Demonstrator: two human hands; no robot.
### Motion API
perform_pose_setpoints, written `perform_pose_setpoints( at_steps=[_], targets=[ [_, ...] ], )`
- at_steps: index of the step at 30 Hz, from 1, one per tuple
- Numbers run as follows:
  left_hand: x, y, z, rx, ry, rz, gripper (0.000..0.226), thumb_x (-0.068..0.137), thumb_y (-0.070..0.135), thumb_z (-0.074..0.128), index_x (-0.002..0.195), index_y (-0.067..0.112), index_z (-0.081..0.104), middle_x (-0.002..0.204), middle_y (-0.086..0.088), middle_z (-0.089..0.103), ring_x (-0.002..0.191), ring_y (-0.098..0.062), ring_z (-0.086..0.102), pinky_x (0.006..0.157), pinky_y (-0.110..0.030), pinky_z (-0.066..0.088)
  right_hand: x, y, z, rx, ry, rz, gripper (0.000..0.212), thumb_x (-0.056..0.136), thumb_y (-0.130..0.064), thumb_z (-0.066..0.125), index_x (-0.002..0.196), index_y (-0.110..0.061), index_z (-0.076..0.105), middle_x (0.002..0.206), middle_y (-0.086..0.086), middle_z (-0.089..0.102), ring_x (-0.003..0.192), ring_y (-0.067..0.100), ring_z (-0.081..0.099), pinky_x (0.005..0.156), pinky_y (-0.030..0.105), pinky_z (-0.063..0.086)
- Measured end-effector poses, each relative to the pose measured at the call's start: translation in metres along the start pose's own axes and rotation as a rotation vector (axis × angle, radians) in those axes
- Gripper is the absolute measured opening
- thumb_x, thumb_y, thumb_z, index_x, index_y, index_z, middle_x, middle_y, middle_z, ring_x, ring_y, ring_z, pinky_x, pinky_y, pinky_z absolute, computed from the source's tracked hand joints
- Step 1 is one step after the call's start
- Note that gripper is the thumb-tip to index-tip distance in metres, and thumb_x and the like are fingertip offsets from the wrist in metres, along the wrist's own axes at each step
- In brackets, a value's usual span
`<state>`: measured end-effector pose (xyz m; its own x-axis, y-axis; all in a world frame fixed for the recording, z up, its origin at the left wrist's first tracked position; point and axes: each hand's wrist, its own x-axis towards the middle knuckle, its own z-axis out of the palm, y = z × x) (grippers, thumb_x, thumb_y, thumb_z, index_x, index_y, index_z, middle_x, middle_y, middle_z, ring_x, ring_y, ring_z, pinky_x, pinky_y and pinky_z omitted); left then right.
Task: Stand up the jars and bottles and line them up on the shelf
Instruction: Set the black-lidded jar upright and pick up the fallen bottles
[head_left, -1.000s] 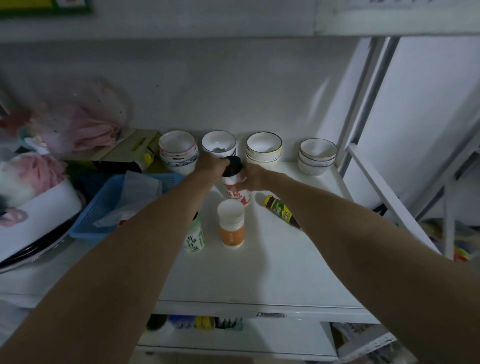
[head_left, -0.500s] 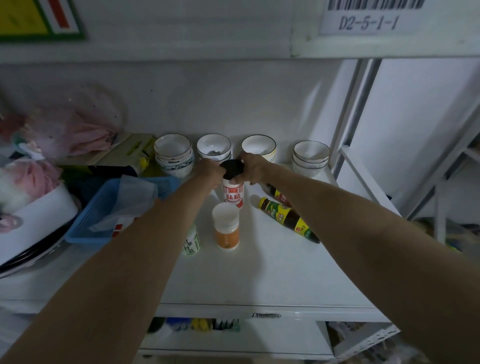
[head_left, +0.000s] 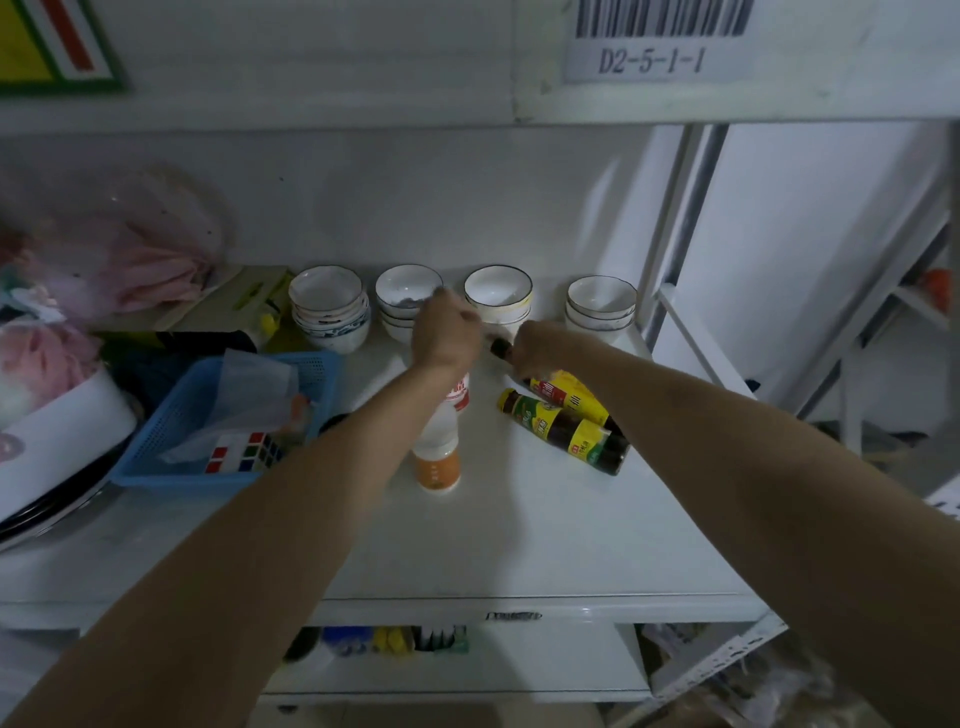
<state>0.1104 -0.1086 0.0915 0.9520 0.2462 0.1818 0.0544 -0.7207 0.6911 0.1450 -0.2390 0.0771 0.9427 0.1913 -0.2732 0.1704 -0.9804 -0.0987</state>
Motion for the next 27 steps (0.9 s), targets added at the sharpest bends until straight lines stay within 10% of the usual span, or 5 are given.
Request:
perform_pose_setpoints(
  at_steps=[7, 14, 19, 23, 27],
  targets=[
    [-0.076, 0.006, 0.061, -0.247, -0.792, -0.441, 0.023, 0.095, 0.008, 0.044, 0.116, 0.003, 0.048, 0.077, -0.011, 0.051, 0.051, -0.019, 0.054, 0.063, -0.035, 0.056, -0.032, 0.022, 0.022, -0.064, -0.056, -0.022, 0.013, 0.089, -0.02, 0.057, 0.097, -0.015, 0.048, 0.065, -0.001, 0.05, 0.055, 0.019, 0.053, 0.052, 0.026, 0.043],
    [-0.092, -0.012, 0.109, -0.868, -0.434, -0.759, 0.024, 0.091, -0.012, 0.041, 0.081, 0.008, 0.05, 0.074, -0.014, 0.05, 0.06, -0.02, 0.045, 0.037, -0.019, 0.043, -0.029, 0.025, 0.046, -0.053, -0.016, -0.078, 0.059, 0.088, -0.034, 0.063, 0.137, -0.006, 0.044, 0.073, 0.0, 0.047, 0.06, 0.015, 0.047, 0.047, 0.023, 0.031],
    [-0.102, -0.017, 0.12, -0.969, -0.352, -0.74, 0.025, 0.086, -0.009, 0.058, 0.11, -0.003, 0.059, 0.096, -0.019, 0.06, 0.087, -0.026, 0.059, 0.067, -0.027, 0.054, -0.025, 0.028, 0.046, 0.014, -0.054, -0.061, 0.054, 0.088, -0.034, 0.063, 0.134, -0.01, 0.047, 0.063, -0.001, 0.045, 0.053, 0.012, 0.044, 0.047, 0.024, 0.035],
    [-0.104, -0.019, 0.126, -0.844, -0.282, -0.654, 0.01, 0.083, 0.006, 0.066, 0.078, 0.0, 0.059, 0.079, -0.013, 0.063, 0.071, -0.025, 0.061, 0.069, -0.03, 0.052, -0.028, 0.03, 0.036, 0.171, -0.122, -0.051, 0.059, 0.087, -0.042, 0.06, 0.137, -0.013, 0.044, 0.074, 0.003, 0.061, 0.066, 0.024, 0.06, 0.071, 0.035, 0.053],
    [-0.108, -0.015, 0.116, -0.558, -0.175, -0.353, 0.057, 0.079, 0.02, 0.069, 0.131, 0.011, 0.048, 0.121, -0.01, 0.065, 0.109, -0.027, 0.063, 0.097, -0.042, 0.051, -0.031, 0.033, 0.011, 0.307, -0.144, -0.078, 0.031, 0.096, -0.033, 0.054, 0.101, -0.002, 0.055, 0.084, 0.011, 0.066, 0.07, 0.029, 0.067, 0.054, 0.026, 0.048]
  ],
)
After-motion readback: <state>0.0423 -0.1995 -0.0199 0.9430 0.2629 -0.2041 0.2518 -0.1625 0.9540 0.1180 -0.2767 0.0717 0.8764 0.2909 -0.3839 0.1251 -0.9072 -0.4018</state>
